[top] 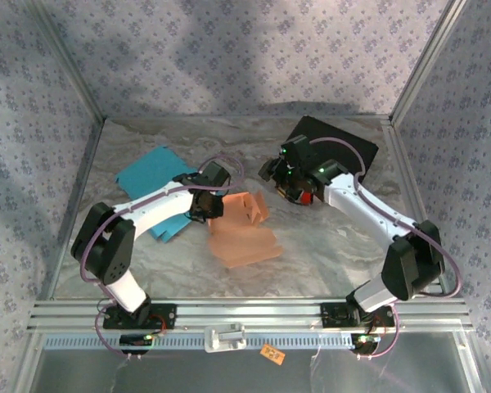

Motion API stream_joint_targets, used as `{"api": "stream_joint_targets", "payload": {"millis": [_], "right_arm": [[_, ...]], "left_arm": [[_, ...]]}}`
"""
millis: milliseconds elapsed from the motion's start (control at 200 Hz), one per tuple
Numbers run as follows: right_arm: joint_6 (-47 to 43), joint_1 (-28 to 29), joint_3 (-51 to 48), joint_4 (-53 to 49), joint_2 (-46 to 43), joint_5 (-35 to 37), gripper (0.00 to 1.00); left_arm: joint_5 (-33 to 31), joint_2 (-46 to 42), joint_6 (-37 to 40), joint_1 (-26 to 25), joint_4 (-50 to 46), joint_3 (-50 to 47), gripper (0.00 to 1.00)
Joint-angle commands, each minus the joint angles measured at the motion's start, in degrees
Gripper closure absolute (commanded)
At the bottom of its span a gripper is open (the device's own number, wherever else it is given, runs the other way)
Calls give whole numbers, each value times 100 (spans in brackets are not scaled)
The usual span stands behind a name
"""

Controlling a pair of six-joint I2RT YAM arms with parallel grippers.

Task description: Fold the paper box

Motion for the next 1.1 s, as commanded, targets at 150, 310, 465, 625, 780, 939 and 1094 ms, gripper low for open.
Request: {"api": "stream_joint_targets", "payload": {"millis": [150,310,465,625,780,939,1094], "right_arm": [[-185,49,154,-285,571,-482,37],[721,314,45,107,675,-595,36],[2198,562,323,342,1255,-728,35],[3201,640,910,213,1925,-708,35],[3642,590,1161,444,2306,-588,35],[3767,594,1318,513,2608,-693,44],[3767,596,1209,626,2703,-786,68]], "left_arm": [[154,174,299,1,364,-457,89],[248,138,227,1,693,-648,89],[270,-12,142,-6,1046,-784,89],[293,-210,160,-8,1281,-878,89],[358,-271,192,-7,1334,-883,90],[357,-294,174,-8,1462,-953,90],[248,-331,174,-10,1748,-1040,89]]}}
